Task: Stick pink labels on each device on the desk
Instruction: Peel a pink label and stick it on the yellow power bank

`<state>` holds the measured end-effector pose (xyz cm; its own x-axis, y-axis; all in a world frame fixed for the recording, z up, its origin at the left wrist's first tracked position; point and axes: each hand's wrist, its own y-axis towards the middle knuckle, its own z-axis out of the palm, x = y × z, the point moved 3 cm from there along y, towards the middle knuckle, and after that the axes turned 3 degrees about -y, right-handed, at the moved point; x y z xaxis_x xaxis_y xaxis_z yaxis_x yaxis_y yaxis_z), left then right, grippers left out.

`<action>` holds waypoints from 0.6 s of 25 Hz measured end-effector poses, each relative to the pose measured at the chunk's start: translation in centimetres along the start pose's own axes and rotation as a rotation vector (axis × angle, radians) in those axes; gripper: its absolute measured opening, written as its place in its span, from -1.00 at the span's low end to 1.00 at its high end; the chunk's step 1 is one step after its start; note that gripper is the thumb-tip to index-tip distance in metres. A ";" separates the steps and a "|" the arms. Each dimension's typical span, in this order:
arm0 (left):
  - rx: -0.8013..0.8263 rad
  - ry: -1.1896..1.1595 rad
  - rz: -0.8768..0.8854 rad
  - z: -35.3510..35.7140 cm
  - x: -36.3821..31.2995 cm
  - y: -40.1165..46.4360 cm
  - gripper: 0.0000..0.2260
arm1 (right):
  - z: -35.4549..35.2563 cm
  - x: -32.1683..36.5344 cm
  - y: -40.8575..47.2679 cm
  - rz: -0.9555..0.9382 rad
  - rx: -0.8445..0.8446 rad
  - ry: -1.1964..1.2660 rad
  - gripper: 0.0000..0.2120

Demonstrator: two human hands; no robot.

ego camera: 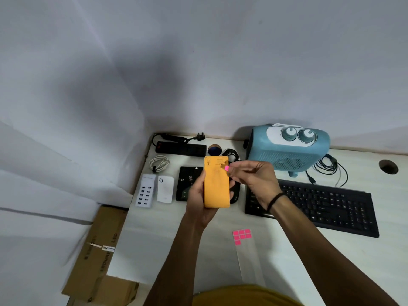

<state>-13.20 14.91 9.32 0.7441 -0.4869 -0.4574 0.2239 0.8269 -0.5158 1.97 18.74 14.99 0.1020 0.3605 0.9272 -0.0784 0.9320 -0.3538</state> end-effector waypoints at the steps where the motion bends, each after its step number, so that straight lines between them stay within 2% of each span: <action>1: -0.005 0.035 0.006 0.2 0.1 0.0 -0.49 | 0.1 0.0 -0.2 -0.002 0.002 -0.059 -0.80; 5: -0.050 0.159 0.056 0.0 0.4 0.4 -0.51 | 0.0 0.2 -0.3 0.031 -0.018 -0.225 -0.75; 9: -0.068 0.200 0.075 0.4 0.4 0.5 -0.52 | 0.1 1.7 -0.5 -0.057 -0.086 -0.465 -0.84; 15: -0.099 0.213 0.110 0.6 0.0 0.1 -0.55 | 1.0 2.7 -0.4 -0.121 -0.189 -0.618 -0.83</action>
<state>-12.79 15.16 9.70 0.6087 -0.4525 -0.6517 0.0781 0.8516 -0.5184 1.31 19.25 17.73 -0.4938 0.2179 0.8419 0.0791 0.9753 -0.2060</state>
